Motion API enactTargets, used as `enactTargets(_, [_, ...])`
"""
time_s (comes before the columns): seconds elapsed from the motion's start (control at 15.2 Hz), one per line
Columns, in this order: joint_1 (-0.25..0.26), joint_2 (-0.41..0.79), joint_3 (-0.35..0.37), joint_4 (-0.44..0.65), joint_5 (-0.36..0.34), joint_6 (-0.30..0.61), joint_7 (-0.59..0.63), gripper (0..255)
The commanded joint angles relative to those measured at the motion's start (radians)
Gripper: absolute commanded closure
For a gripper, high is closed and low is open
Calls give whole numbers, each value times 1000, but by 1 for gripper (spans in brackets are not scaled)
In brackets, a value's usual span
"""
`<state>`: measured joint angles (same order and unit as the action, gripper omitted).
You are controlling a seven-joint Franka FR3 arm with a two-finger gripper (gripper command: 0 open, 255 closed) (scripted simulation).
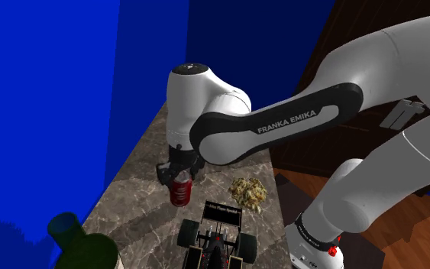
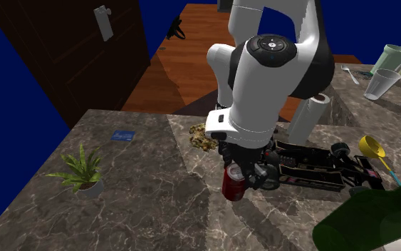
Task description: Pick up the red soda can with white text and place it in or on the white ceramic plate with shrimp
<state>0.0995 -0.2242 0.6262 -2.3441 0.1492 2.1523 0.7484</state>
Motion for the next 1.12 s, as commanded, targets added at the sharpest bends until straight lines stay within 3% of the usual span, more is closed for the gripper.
enactTargets(0.0, [1, -18, -8, 16, 7, -33, -9, 255])
enactTargets(0.92, [3, -84, -43, 148, 24, -224, -29, 255])
enactTargets(1.06, [12, -168, -83, 83, 55, -242, -80, 255])
